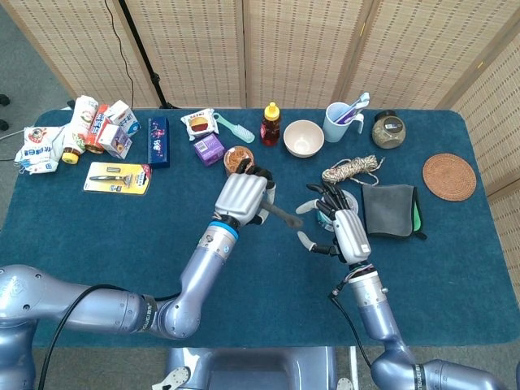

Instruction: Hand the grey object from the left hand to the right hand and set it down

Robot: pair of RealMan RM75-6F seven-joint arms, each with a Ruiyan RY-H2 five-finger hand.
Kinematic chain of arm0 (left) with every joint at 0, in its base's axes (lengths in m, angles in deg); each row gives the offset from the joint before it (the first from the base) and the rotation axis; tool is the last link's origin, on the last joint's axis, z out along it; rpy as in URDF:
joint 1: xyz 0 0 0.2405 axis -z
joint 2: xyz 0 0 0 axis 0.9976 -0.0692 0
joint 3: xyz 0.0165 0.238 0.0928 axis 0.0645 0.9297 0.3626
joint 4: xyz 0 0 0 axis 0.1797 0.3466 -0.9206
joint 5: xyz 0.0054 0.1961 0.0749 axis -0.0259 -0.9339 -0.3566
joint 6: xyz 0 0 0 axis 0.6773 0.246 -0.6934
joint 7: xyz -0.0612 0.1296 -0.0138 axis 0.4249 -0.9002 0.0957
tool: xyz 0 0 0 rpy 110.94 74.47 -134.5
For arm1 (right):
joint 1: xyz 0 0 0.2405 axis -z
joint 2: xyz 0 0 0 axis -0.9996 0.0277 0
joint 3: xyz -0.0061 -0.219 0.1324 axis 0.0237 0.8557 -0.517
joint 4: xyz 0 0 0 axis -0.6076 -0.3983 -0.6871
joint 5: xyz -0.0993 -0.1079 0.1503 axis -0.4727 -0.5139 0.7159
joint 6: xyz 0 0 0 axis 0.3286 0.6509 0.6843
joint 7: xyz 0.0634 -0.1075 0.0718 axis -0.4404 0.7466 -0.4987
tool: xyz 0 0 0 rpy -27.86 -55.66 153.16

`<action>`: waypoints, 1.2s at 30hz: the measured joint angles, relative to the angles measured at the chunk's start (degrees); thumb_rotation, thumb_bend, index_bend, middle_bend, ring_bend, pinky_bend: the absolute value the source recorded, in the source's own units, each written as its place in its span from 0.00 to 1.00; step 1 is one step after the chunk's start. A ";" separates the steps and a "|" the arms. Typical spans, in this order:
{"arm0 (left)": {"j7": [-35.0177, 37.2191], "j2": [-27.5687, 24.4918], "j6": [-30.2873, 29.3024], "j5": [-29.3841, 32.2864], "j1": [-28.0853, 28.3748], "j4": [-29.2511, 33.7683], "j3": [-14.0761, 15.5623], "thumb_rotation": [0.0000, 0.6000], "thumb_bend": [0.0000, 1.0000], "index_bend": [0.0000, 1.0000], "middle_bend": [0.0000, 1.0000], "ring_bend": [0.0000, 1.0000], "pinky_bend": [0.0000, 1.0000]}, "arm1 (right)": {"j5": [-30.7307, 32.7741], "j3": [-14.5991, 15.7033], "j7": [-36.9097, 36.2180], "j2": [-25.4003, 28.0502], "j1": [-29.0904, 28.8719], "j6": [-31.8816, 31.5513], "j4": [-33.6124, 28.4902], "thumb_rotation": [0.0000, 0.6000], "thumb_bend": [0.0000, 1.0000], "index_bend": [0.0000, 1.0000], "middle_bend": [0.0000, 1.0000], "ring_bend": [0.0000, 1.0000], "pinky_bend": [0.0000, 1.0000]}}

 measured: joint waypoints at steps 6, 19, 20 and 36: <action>-0.37 0.64 -0.09 0.17 0.23 -0.42 -0.05 1.00 0.50 0.77 0.28 0.15 0.00 | 0.22 -0.17 0.40 -0.14 -0.18 -0.05 -0.15 1.00 0.31 0.42 0.18 0.07 0.00; -0.73 0.68 -0.08 0.01 0.15 -0.04 -0.45 1.00 0.50 0.77 0.28 0.15 0.00 | 0.94 -0.20 0.79 -0.09 -0.48 0.55 0.09 1.00 0.31 0.43 0.19 0.08 0.00; -0.80 0.68 -0.11 -0.02 0.16 0.01 -0.45 1.00 0.50 0.77 0.28 0.15 0.00 | 0.97 -0.19 0.66 -0.07 -0.52 0.65 0.06 1.00 0.31 0.43 0.19 0.08 0.00; -1.59 0.69 -0.68 -0.26 0.09 0.61 -0.20 1.00 0.50 0.77 0.28 0.15 0.00 | 1.28 -0.47 0.93 -0.09 -0.69 0.40 -0.40 1.00 0.31 0.52 0.23 0.12 0.02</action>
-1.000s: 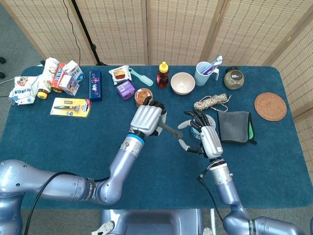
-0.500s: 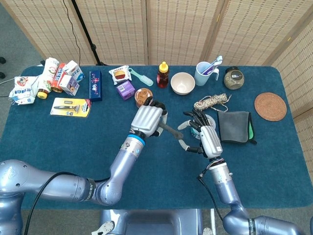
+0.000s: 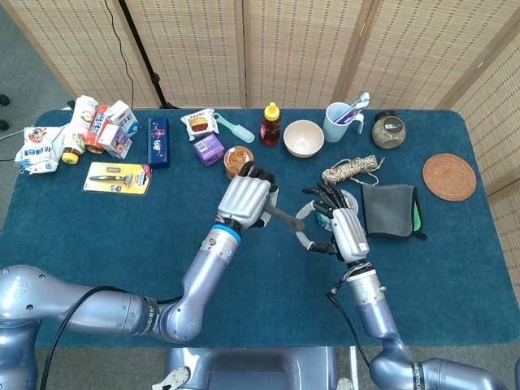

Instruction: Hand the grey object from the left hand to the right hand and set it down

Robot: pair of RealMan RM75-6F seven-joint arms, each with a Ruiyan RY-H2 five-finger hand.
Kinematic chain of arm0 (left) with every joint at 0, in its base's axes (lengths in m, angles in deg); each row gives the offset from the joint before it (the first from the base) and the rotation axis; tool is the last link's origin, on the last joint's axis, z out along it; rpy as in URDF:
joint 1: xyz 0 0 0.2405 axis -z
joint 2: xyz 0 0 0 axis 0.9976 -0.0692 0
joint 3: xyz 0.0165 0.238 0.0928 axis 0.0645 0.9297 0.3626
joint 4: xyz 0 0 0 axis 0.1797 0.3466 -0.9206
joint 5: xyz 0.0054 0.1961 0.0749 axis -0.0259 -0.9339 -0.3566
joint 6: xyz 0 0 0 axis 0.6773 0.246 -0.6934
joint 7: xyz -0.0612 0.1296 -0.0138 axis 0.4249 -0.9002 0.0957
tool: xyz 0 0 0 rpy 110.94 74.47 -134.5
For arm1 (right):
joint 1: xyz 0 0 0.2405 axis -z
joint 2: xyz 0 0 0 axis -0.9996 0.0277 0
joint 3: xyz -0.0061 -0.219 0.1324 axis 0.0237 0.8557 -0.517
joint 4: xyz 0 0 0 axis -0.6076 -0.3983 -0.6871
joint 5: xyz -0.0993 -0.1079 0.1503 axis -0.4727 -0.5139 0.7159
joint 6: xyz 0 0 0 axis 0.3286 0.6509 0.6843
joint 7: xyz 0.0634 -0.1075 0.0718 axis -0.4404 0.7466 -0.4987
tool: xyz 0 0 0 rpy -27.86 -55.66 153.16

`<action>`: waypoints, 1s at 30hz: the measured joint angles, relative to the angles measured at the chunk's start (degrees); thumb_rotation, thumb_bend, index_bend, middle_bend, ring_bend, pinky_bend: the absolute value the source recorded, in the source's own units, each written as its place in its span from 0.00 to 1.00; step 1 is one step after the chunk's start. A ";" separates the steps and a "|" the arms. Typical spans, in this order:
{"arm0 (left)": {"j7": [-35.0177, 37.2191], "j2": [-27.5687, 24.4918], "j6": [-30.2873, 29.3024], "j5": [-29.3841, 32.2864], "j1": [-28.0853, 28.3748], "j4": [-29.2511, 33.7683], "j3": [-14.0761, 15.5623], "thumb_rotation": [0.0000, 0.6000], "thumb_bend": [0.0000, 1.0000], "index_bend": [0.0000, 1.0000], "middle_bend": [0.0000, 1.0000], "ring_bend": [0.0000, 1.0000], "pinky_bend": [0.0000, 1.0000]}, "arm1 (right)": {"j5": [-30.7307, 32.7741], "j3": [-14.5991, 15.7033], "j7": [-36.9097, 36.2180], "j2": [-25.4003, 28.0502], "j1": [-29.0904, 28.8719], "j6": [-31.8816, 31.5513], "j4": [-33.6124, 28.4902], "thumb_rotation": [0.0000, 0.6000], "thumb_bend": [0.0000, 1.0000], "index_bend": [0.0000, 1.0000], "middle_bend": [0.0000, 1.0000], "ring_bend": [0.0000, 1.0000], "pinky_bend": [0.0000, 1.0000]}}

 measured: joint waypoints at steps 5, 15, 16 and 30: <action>-0.27 -0.05 0.03 0.01 -0.06 0.12 0.13 1.00 0.50 0.77 0.28 0.14 0.00 | 0.03 0.00 0.05 -0.07 -0.16 0.14 -0.05 1.00 0.31 0.54 0.25 0.14 0.03; -0.79 0.57 -0.33 -0.89 -0.03 0.10 0.78 1.00 0.50 0.77 0.28 0.14 0.00 | 0.28 0.03 0.21 0.15 -0.23 0.37 -0.46 1.00 0.42 0.58 0.28 0.17 0.05; -0.90 0.63 -0.39 -1.01 -0.02 0.08 0.89 1.00 0.50 0.77 0.28 0.14 0.00 | 0.30 0.06 0.21 0.20 -0.23 0.43 -0.49 1.00 0.43 0.58 0.28 0.17 0.05; -1.82 1.56 -0.94 -1.93 -0.03 -0.25 1.40 1.00 0.50 0.77 0.28 0.13 0.00 | 0.90 0.26 -0.78 0.75 -0.38 1.61 -0.94 1.00 0.67 0.62 0.31 0.18 0.05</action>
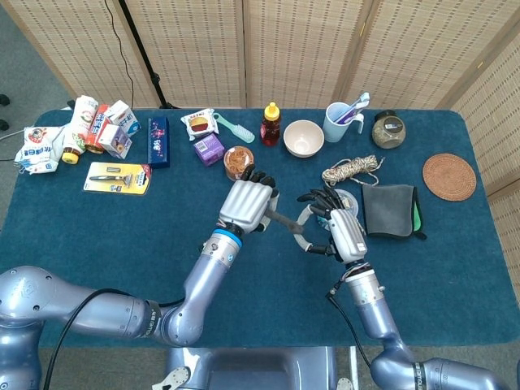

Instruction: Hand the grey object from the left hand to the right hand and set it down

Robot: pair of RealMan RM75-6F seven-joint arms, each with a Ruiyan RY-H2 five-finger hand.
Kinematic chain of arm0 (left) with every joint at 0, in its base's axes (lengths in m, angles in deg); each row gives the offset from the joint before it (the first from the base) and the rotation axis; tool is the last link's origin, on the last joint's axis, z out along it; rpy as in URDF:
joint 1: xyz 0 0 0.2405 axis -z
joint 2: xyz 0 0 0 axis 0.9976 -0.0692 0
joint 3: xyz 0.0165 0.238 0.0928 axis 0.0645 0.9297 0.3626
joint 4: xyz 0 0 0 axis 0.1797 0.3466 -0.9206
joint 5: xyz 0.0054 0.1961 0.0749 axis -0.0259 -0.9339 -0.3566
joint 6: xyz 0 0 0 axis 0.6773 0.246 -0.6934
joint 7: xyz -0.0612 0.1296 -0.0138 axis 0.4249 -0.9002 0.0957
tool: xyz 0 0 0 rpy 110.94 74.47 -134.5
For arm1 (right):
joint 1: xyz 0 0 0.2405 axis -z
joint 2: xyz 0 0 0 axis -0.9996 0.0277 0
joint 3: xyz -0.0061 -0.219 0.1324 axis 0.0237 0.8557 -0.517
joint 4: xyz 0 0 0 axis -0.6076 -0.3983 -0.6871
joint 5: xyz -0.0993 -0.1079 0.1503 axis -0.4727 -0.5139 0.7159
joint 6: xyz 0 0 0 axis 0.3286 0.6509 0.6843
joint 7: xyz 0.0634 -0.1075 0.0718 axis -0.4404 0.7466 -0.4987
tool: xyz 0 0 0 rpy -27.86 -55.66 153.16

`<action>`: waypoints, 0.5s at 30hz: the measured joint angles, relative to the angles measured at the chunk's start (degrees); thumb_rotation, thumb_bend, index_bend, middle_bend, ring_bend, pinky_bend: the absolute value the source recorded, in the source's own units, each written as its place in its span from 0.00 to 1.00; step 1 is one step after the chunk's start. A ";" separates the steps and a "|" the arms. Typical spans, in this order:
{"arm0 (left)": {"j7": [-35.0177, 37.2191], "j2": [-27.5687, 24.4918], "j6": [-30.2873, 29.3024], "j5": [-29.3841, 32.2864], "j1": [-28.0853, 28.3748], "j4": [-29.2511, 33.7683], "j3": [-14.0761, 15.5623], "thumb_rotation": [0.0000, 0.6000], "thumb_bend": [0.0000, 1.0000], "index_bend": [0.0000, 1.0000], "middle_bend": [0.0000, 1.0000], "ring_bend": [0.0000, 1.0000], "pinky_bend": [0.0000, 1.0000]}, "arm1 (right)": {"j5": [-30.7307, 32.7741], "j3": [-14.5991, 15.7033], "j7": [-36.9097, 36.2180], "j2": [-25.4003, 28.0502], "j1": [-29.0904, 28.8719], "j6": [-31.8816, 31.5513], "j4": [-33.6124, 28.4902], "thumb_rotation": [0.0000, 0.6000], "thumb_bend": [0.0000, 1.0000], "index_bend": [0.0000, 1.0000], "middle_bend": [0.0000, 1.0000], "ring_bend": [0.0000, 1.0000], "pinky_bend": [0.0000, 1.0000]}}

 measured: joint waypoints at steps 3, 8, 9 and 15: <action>-0.24 0.12 -0.04 0.04 0.00 0.00 0.01 1.00 0.50 0.77 0.28 0.13 0.00 | 0.33 -0.04 0.05 0.04 -0.02 0.15 -0.15 1.00 0.71 0.65 0.32 0.19 0.05; -0.58 0.25 -0.15 0.05 -0.06 0.08 0.03 1.00 0.50 0.77 0.28 0.13 0.00 | 0.83 -0.18 0.48 -0.01 -0.09 0.24 -0.31 1.00 0.74 0.68 0.35 0.20 0.05; -0.59 0.26 -0.16 0.03 -0.08 0.08 0.03 1.00 0.50 0.77 0.28 0.13 0.00 | 0.86 -0.19 0.51 -0.02 -0.10 0.25 -0.33 1.00 0.75 0.69 0.35 0.20 0.05; -0.76 0.21 -0.31 -0.21 -0.24 0.28 0.04 1.00 0.50 0.77 0.28 0.13 0.00 | 1.14 -0.37 0.67 -0.22 -0.07 -0.03 -0.30 1.00 0.76 0.71 0.36 0.22 0.06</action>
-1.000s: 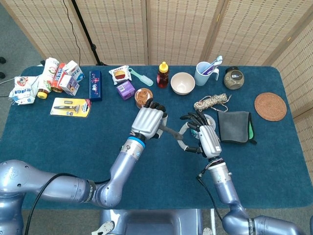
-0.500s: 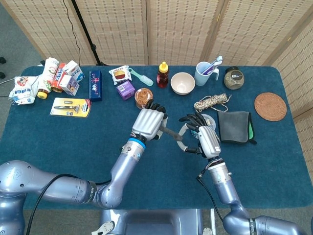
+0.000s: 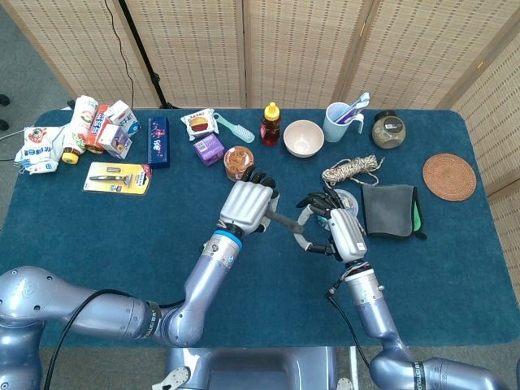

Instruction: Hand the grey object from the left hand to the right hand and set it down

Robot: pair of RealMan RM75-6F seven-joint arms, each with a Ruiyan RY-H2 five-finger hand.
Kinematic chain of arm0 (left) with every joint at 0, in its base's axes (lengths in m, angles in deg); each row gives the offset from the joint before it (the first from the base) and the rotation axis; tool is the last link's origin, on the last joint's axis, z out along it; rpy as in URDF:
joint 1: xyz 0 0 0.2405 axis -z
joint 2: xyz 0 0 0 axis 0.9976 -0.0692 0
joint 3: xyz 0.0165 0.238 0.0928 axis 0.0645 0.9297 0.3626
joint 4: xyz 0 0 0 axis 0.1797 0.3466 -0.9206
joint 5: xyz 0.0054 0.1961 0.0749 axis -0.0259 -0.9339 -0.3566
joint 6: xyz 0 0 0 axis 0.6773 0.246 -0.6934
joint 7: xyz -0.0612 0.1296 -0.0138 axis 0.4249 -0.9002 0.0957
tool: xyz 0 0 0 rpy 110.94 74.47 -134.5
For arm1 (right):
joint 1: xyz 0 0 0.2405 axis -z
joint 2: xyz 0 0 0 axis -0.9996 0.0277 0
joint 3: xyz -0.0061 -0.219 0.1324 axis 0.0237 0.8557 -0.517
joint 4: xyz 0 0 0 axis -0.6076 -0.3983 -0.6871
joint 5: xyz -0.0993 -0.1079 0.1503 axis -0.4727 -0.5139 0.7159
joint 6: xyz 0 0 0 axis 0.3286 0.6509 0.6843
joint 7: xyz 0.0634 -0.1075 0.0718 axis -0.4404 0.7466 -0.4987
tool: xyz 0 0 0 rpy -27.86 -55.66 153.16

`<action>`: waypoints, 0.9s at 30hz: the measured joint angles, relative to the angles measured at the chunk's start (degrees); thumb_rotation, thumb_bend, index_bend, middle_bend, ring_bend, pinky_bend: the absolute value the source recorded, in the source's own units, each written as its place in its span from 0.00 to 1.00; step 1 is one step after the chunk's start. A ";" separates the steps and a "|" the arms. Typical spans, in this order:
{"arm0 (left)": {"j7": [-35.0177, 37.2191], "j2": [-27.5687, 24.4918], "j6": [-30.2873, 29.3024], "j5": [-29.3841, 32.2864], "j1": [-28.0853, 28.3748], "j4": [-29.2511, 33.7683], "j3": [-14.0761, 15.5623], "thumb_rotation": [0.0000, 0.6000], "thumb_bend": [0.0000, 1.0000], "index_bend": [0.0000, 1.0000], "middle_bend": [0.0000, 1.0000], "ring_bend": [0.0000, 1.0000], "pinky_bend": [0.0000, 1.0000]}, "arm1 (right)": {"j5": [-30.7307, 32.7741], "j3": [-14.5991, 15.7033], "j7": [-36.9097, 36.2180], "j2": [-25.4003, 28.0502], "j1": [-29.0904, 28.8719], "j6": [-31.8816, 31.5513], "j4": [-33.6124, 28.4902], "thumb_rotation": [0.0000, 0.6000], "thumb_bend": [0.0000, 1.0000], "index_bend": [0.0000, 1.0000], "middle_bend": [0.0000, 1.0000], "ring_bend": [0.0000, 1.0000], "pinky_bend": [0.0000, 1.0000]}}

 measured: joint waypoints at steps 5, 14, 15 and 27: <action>-0.07 -0.04 0.00 -0.24 -0.27 -0.03 0.14 1.00 0.50 0.77 0.28 0.12 0.00 | 0.14 -0.05 -0.44 0.00 0.20 -0.18 0.08 1.00 0.76 0.71 0.36 0.22 0.06; -0.20 0.06 0.26 -0.63 -0.63 -0.41 0.56 1.00 0.50 0.77 0.28 0.09 0.00 | 0.29 -0.22 -0.77 -0.07 0.23 -0.25 0.34 1.00 0.77 0.72 0.36 0.22 0.06; -0.20 0.04 0.28 -0.62 -0.72 -0.50 0.61 1.00 0.50 0.77 0.27 0.09 0.00 | 0.30 -0.24 -0.82 0.01 0.26 -0.25 0.34 1.00 0.77 0.72 0.36 0.22 0.06; 0.20 -1.25 1.24 -1.26 -2.39 -1.59 1.72 1.00 0.50 0.77 0.27 0.09 0.00 | 0.73 -0.55 -2.26 1.15 1.00 -0.47 0.15 1.00 0.78 0.72 0.36 0.22 0.06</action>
